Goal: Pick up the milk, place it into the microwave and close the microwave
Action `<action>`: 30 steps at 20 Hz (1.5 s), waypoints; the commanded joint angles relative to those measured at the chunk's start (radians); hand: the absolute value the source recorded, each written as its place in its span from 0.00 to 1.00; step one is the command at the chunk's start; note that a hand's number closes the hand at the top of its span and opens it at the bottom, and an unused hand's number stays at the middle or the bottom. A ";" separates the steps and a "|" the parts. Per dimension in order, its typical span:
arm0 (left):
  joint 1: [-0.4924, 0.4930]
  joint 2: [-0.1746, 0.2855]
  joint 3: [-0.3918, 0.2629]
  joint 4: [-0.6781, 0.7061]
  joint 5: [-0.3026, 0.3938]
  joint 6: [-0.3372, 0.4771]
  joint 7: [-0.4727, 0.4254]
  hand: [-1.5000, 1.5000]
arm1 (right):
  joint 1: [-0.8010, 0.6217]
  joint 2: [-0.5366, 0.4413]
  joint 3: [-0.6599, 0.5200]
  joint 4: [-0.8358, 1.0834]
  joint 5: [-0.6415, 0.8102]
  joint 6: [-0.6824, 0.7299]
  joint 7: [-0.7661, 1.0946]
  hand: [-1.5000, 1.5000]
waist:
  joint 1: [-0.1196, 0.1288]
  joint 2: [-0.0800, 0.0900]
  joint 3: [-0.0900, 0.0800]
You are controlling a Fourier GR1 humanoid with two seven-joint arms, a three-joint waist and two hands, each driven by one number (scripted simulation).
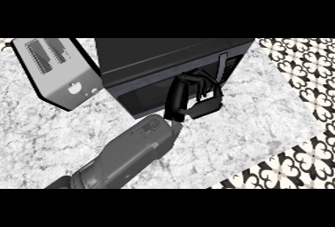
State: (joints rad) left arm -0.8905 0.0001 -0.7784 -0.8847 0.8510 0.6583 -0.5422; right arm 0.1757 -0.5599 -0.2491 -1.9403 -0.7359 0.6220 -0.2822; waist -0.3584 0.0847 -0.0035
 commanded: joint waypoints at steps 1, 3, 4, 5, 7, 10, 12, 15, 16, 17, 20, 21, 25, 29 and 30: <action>-0.049 0.000 0.023 0.075 0.029 -0.020 -0.010 1.00 | -0.006 -0.023 -0.012 -0.001 -0.026 0.005 0.013 0.00 | -0.017 0.014 0.000; -0.063 0.000 0.030 0.081 0.040 -0.017 -0.014 1.00 | -0.007 -0.026 -0.016 -0.002 -0.034 -0.004 0.019 0.00 | -0.016 0.010 0.000; -0.059 0.000 0.030 0.087 0.041 -0.020 -0.025 1.00 | -0.005 -0.036 -0.014 0.000 -0.036 0.001 0.028 0.00 | -0.013 0.014 0.000; -0.059 0.000 0.032 0.087 0.051 -0.021 -0.026 1.00 | -0.015 -0.032 -0.015 -0.002 -0.046 -0.003 0.025 0.00 | -0.009 0.015 0.000; -0.060 0.000 0.019 0.091 0.056 -0.028 -0.035 1.00 | -0.020 -0.043 -0.029 0.003 -0.062 -0.010 0.031 0.00 | -0.012 0.016 0.000; -0.057 0.000 0.016 0.097 0.069 -0.028 -0.052 1.00 | -0.028 -0.054 -0.032 -0.002 -0.084 -0.010 0.037 0.00 | -0.011 0.016 0.000; -0.068 0.000 0.019 0.102 0.078 -0.022 -0.058 1.00 | -0.022 -0.063 -0.038 0.004 -0.085 -0.007 0.044 0.00 | -0.019 0.016 0.001; -0.069 0.000 0.006 0.109 0.091 -0.031 -0.064 1.00 | -0.029 -0.072 -0.027 -0.007 -0.113 0.004 0.052 0.00 | -0.009 0.013 0.002; -0.065 0.000 0.004 0.108 0.096 -0.032 -0.071 1.00 | -0.032 -0.079 -0.022 -0.013 -0.121 0.014 0.055 0.00 | -0.014 0.016 0.001; -0.068 0.000 0.007 0.115 0.099 -0.023 -0.076 1.00 | -0.029 -0.091 -0.030 -0.015 -0.126 0.021 0.059 0.00 | -0.016 0.010 0.001; -0.071 0.000 0.001 0.116 0.108 -0.026 -0.093 1.00 | -0.036 -0.103 -0.016 -0.023 -0.151 0.045 0.063 0.00 | -0.019 0.016 0.002; -0.077 0.000 0.001 0.116 0.114 -0.025 -0.093 1.00 | -0.031 -0.100 -0.009 -0.014 -0.157 0.049 0.065 0.00 | -0.016 0.017 0.003; -0.081 0.000 -0.004 0.121 0.134 -0.033 -0.102 1.00 | -0.030 -0.120 -0.012 -0.008 -0.185 0.056 0.078 0.00 | -0.016 0.017 0.003; -0.092 0.000 -0.012 0.132 0.142 -0.036 -0.113 1.00 | -0.039 -0.139 -0.023 -0.009 -0.210 0.053 0.086 0.00 | -0.010 0.012 0.002; -0.087 0.000 -0.016 0.134 0.143 -0.034 -0.123 1.00 | -0.034 -0.140 -0.011 -0.013 -0.203 0.060 0.092 0.00 | -0.014 0.018 0.002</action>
State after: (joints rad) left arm -0.9160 -0.0002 -0.8236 -0.8358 0.9721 0.6494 -0.6884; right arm 0.1411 -0.6864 -0.2643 -1.9520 -0.9255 0.6740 -0.2008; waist -0.3643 0.0864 0.0000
